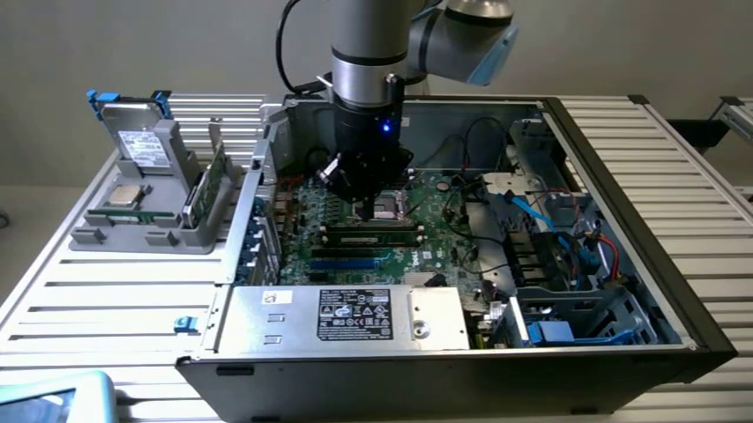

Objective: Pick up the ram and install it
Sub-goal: 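Press down the ram until it locks into place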

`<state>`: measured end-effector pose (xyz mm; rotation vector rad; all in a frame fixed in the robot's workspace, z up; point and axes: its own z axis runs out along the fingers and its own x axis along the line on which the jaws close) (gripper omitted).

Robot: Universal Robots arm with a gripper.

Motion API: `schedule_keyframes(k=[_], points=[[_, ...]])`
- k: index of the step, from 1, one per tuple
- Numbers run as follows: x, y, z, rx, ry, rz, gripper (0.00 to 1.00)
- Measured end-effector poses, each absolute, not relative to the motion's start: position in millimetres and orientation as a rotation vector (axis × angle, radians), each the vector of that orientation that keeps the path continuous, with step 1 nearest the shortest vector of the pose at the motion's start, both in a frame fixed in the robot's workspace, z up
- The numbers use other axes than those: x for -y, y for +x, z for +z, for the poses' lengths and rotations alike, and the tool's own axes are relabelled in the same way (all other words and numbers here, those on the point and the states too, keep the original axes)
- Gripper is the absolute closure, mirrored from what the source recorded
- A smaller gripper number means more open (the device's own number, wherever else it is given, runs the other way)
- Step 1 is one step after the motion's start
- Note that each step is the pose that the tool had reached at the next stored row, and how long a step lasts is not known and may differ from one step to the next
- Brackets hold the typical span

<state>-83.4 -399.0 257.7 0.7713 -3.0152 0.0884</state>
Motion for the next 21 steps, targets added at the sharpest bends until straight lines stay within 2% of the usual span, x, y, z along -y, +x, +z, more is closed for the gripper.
schedule_keyframes(k=[21], points=[[399.0, -83.4, 257.4, 3.097, 0.301, 0.090, 0.89]])
